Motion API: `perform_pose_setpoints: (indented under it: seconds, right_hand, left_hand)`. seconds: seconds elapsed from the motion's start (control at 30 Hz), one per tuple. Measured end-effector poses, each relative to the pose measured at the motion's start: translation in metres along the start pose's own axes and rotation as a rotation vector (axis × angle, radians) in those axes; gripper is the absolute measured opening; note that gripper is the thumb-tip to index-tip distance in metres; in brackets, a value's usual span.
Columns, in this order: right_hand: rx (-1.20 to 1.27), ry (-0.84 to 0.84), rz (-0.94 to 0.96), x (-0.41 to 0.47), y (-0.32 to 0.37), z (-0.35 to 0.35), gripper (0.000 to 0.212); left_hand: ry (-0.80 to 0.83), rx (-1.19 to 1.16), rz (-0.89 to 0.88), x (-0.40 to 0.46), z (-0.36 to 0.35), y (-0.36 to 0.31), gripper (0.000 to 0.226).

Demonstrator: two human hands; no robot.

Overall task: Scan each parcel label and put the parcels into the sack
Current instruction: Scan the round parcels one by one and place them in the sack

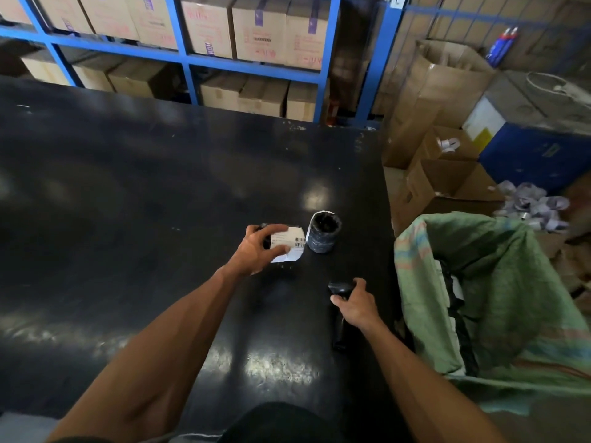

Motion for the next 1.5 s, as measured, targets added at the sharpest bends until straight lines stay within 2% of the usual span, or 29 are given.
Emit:
perform_pose_setpoints:
  seconds: [0.13,0.23,0.3,0.4,0.5,0.6,0.73,0.8,0.87,0.97,1.03,1.17,1.27,1.37,1.5]
  right_hand:
    - [-0.003,0.025,-0.014,0.000,-0.005,0.008,0.082]
    - [-0.037,-0.071,0.027,0.000,0.000,0.027,0.084]
    - [0.118,-0.124,0.049,0.002,0.007,0.042,0.078]
    - [0.529,-0.110,0.030,0.011,0.016,0.066,0.074]
    - [0.861,-0.111,0.019,0.024,0.019,0.099,0.071]
    - [1.007,-0.152,-0.012,0.040,0.006,0.137,0.070]
    - [1.097,-0.270,-0.054,0.063,-0.042,0.187,0.060]
    - [1.050,-0.347,-0.051,0.077,-0.072,0.212,0.058]
    - [0.954,-0.388,-0.055,0.092,-0.104,0.231,0.067]
    - [0.681,-0.412,-0.080,0.110,-0.154,0.250,0.083]
    - [0.495,-0.416,-0.105,0.119,-0.187,0.257,0.085]
    - [0.208,-0.303,-0.147,0.143,-0.252,0.246,0.085]
    - [0.091,-0.187,-0.167,0.166,-0.282,0.227,0.085]
    - [0.019,-0.105,-0.169,0.183,-0.297,0.205,0.084]
    - [-0.087,-0.033,-0.169,0.210,-0.305,0.180,0.084]
  left_hand:
    - [0.007,-0.066,0.021,-0.009,-0.019,-0.017,0.048]
    - [-0.001,-0.156,0.082,-0.011,-0.041,-0.034,0.047]
    - [-0.009,-0.250,0.114,-0.011,-0.062,-0.049,0.048]
    - [-0.031,-0.445,0.160,-0.015,-0.098,-0.087,0.042]
    - [0.036,-0.584,0.270,-0.019,-0.141,-0.131,0.032]
    - [0.100,-0.659,0.315,-0.020,-0.183,-0.164,0.023]
    - [0.180,-0.617,0.221,-0.021,-0.233,-0.199,0.039]
    - [0.211,-0.549,0.127,-0.019,-0.260,-0.209,0.045]
    - [0.208,-0.351,0.058,-0.017,-0.288,-0.210,0.050]
    - [0.165,-0.056,0.044,-0.015,-0.324,-0.210,0.063]
    - [0.133,0.106,0.021,-0.012,-0.345,-0.212,0.072]
    - [0.068,0.307,0.078,-0.008,-0.378,-0.207,0.084]
    - [-0.097,0.518,-0.021,-0.006,-0.384,-0.198,0.089]
    - [-0.101,0.656,-0.144,-0.006,-0.380,-0.195,0.081]
    - [-0.085,0.790,-0.104,-0.002,-0.378,-0.194,0.079]
Point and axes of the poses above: each hand's wrist, its own x-axis towards the middle knuckle, its own z-axis out of the back of the hand, y = z × x, the point moved 4 cm from there along x, towards the middle knuckle, and after that the axes turned 10 degrees about -y, right-handed, at the moved point
